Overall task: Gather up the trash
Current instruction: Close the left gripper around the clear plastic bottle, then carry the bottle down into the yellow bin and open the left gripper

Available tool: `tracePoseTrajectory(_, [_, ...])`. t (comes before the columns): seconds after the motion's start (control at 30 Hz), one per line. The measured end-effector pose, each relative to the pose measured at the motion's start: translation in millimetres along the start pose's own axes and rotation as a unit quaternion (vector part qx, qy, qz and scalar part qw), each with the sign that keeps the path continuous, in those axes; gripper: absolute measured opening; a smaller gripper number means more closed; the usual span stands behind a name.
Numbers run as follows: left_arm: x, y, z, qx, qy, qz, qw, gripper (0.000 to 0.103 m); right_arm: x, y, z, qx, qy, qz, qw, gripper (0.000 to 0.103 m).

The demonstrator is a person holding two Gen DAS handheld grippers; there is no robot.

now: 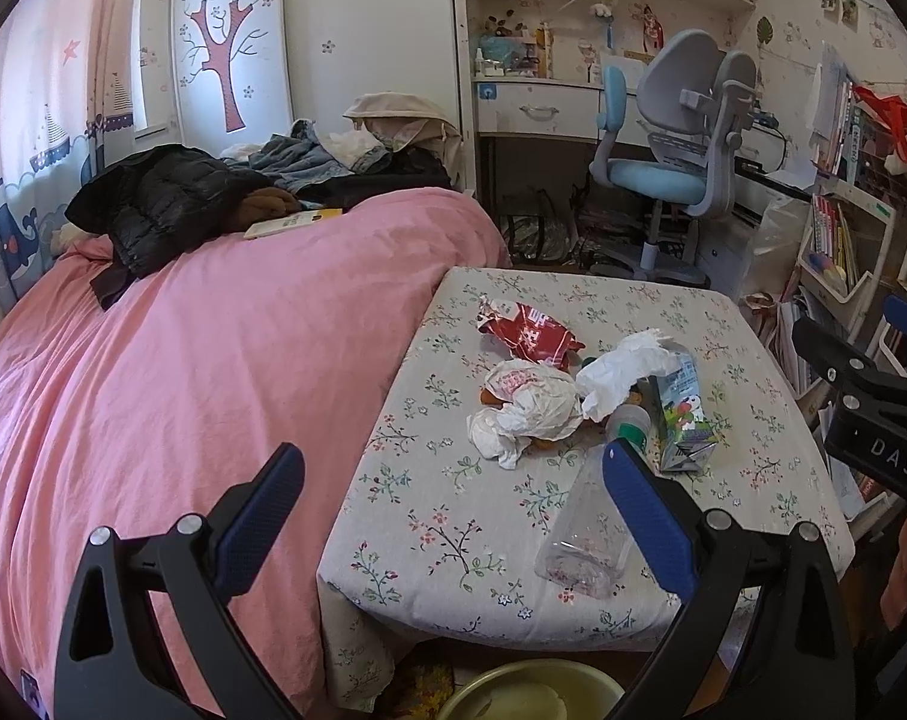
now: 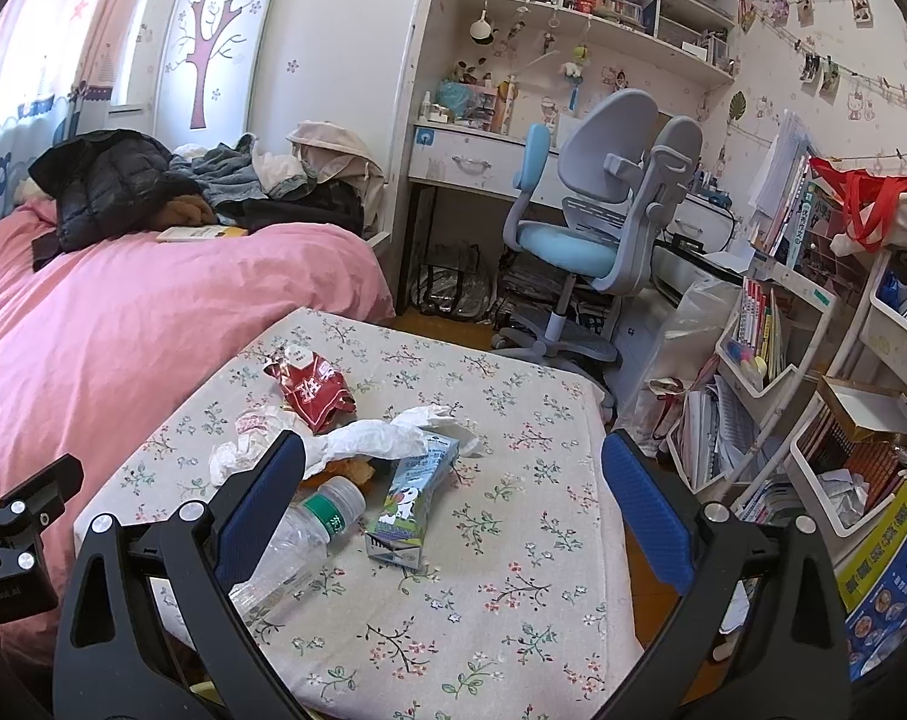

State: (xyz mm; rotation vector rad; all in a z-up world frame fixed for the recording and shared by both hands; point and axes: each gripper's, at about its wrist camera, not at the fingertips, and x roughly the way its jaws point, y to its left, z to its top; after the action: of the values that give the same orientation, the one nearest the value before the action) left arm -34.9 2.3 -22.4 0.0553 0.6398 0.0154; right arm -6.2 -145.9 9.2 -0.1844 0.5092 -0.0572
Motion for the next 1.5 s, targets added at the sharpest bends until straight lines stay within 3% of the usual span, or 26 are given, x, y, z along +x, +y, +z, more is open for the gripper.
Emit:
tracePoseTrajectory(0.2, [3,-8,-1,0.016,0.009,-0.016,0.9997,0.095,4,-5,-4,0.000,0.006,-0.005,1.000,0.096])
tracePoseTrajectory(0.57, [33,-28,-6,0.053,0.062,-0.074,0.9939,0.095,26,-35,-12,0.039,0.032,-0.002,0.999,0.096])
tracePoseTrajectory(0.67, [57,-37,-7,0.066,0.109,-0.101,0.9866,0.095,32,-39,-15,0.045,0.043,0.003,0.998,0.096])
tracePoseTrajectory(0.77, [70,-52,-6,0.099,0.117,-0.113,0.9818,0.095,38,-48,-18,0.055,0.048,0.002,0.997,0.096])
tracePoseTrajectory(0.9, [96,-70,-8,0.120,0.156,-0.134,0.9712,0.095,44,-57,-21,0.066,0.056,0.000,0.996,0.096])
tracePoseTrajectory(1.1, [122,-95,-19,0.174,0.180,-0.094,0.9635,0.095,53,-65,-25,0.074,0.065,-0.002,0.995,0.096])
tracePoseTrajectory(1.17, [124,-97,-20,0.179,0.180,-0.092,0.9629,0.086,54,-67,-24,0.078,0.066,0.000,0.995,0.096])
tracePoseTrajectory(1.23, [129,-98,-21,0.182,0.193,-0.097,0.9593,0.062,55,-68,-23,0.078,0.066,0.000,0.995,0.096])
tracePoseTrajectory(1.37, [125,-100,-21,0.188,0.189,-0.105,0.9579,0.057,58,-68,-24,0.075,0.070,0.003,0.995,0.096])
tracePoseTrajectory(1.5, [111,-90,-14,0.169,0.171,-0.122,0.9629,0.056,62,-66,-25,0.074,0.075,0.003,0.994,0.096])
